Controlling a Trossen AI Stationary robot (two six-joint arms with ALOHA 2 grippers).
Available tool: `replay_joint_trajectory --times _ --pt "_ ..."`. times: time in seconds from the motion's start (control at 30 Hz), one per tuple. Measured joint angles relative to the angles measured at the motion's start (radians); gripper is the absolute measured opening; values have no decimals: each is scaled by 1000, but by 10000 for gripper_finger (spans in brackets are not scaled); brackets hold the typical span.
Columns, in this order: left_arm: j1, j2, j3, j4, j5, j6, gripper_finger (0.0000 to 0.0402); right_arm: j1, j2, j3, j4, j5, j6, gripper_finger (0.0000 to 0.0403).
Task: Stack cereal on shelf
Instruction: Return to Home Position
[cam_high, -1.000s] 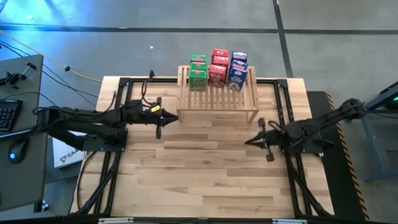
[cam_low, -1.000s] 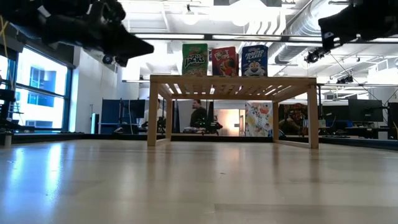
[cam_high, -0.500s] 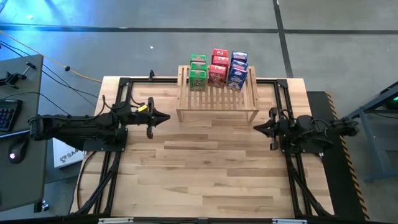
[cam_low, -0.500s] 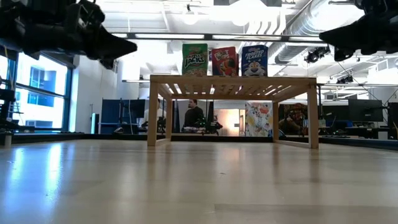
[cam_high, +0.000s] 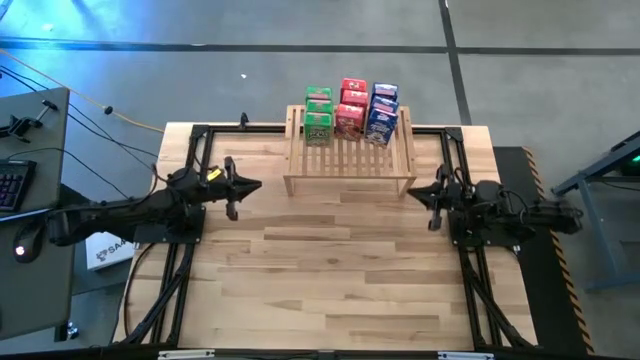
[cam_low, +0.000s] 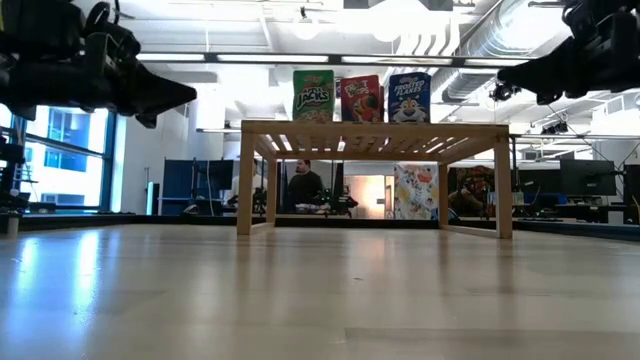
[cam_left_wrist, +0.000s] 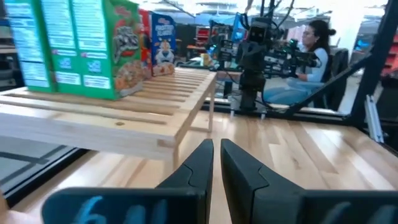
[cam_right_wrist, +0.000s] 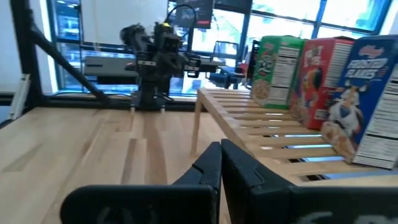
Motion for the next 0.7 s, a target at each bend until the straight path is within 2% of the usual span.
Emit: replay_joint_trajectory --times 0.4,0.57,0.7 --pt "33 -202 2 -187 -13 23 21 -104 0 0 -1 6 23 0" --pt "35 -250 2 -263 -15 -8 21 -147 1 -102 114 40 69 0" --pt "34 -272 2 -282 -23 -37 21 -170 15 -104 154 39 70 0"
